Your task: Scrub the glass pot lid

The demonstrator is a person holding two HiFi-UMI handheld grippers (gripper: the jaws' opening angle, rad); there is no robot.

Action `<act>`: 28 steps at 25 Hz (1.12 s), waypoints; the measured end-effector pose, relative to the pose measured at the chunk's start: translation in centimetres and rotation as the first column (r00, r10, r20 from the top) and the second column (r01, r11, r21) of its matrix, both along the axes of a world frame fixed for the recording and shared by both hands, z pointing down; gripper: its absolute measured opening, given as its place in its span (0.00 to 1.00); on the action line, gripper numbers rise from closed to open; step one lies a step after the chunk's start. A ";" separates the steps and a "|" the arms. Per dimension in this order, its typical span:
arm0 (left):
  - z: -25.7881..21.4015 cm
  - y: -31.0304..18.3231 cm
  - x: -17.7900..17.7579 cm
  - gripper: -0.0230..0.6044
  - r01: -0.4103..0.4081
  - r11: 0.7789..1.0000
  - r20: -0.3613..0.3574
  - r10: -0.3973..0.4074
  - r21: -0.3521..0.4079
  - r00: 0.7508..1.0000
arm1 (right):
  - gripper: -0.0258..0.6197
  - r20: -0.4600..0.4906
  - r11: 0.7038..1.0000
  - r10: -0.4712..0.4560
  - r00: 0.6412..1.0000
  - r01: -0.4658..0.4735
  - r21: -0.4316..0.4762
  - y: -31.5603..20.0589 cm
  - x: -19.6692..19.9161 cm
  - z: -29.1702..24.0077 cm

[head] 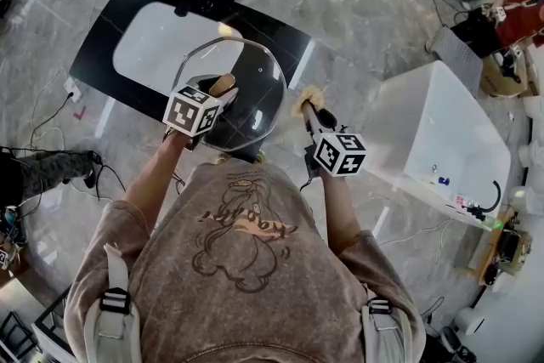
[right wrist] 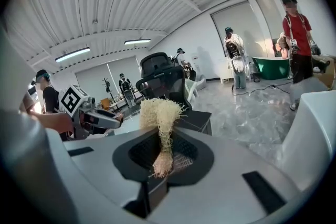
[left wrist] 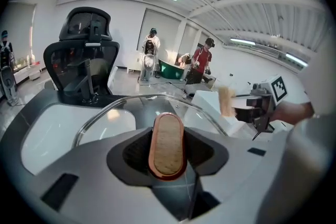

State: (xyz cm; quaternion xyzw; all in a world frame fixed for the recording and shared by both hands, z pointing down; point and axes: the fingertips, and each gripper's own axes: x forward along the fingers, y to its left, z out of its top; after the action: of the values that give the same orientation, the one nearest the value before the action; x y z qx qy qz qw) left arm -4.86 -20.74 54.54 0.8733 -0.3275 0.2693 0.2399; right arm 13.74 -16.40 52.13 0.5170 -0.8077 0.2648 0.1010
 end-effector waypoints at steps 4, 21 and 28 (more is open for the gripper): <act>3.0 0.8 1.1 0.33 -0.024 1.000 0.038 0.025 -0.017 0.999 | 0.11 0.003 1.000 -0.009 1.000 0.009 -0.006 0.3 -0.3 0.6; 9.8 1.1 3.6 0.33 -0.068 0.996 0.155 0.076 -0.052 0.985 | 0.11 0.023 0.999 -0.009 1.000 0.010 -0.039 0.4 -0.5 2.4; 10.4 1.1 3.9 0.33 -0.068 0.996 0.162 0.078 -0.064 0.984 | 0.11 0.020 0.998 -0.005 1.000 0.006 -0.054 0.5 -0.1 2.7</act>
State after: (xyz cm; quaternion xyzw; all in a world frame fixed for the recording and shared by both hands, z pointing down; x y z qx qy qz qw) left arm -1.00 -19.66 64.95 0.8521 -0.3059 0.3585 0.2275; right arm 13.67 -15.92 54.79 0.5091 -0.8026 0.2916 0.1078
